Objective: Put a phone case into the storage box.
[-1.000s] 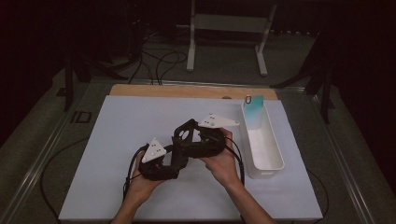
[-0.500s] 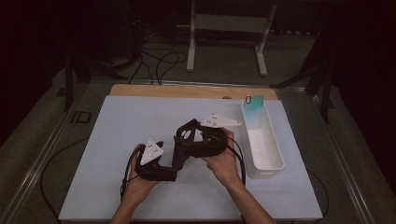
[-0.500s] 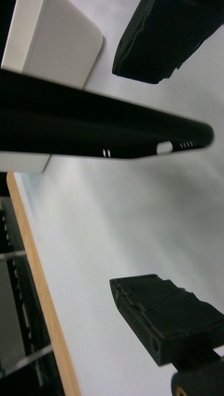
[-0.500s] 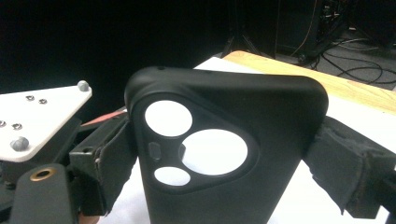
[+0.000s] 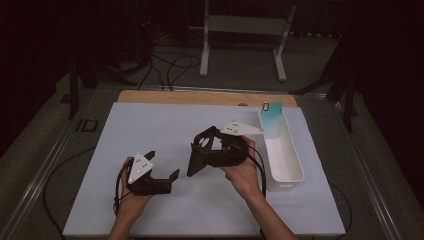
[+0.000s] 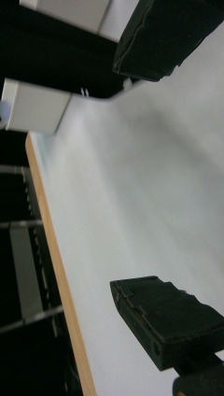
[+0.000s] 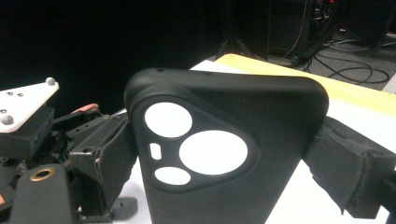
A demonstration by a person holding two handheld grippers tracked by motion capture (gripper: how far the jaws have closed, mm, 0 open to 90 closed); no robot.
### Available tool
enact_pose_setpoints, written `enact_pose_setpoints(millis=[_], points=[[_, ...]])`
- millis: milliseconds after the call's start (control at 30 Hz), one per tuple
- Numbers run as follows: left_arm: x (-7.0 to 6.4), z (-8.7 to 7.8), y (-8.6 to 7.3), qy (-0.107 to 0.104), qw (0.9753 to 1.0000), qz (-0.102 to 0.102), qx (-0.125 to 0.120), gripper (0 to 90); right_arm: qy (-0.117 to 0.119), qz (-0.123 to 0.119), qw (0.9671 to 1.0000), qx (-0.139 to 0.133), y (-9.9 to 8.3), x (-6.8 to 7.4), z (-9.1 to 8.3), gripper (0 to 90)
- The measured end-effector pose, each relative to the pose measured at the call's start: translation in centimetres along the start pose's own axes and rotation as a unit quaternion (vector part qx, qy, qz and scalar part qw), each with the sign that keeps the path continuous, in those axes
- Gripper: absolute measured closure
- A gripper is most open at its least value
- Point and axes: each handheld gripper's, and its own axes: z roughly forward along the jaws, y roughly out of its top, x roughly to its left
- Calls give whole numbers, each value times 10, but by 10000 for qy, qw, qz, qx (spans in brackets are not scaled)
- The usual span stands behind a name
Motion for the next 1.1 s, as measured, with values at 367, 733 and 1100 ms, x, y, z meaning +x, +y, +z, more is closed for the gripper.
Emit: enact_pose_setpoints(millis=[367,733,1100], points=[[22,-18,-22,630,9978,-148,-125,3,-20,-54,10000,-25,3,1,-1,133],[32,-22,-30,922,9948,-391,-188,4,-58,-103,9999,-53,9,-2,-3,133],[33,-18,-31,1022,9936,-451,-183,4,-127,-197,9997,-42,18,-8,-5,132]])
